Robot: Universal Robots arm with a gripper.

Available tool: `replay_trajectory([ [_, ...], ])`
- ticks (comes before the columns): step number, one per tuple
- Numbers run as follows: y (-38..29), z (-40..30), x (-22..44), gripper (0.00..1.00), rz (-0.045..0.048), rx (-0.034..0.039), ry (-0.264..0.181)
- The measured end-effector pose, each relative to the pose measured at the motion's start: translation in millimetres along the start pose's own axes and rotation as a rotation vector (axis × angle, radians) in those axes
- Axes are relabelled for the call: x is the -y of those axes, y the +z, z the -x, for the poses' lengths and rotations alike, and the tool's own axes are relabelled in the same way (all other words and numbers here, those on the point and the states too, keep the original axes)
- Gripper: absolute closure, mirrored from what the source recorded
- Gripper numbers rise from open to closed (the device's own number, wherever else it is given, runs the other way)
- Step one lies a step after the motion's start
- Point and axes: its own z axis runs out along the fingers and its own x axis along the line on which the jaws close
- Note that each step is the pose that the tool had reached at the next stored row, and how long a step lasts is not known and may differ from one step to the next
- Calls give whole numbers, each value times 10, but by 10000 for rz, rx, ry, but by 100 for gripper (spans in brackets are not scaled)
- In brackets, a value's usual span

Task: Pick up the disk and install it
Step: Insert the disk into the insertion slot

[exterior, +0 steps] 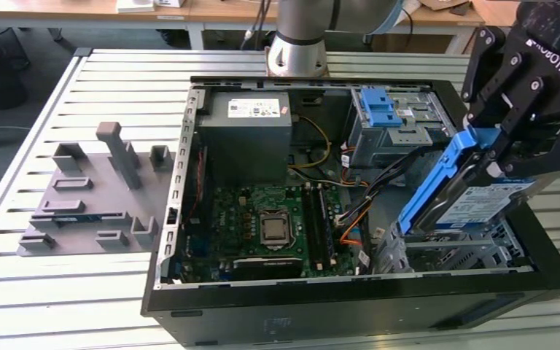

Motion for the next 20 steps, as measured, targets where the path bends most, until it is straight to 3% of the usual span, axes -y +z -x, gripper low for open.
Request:
replay_trajectory([
  [20,87,-1,29,64,-2,-4,39],
])
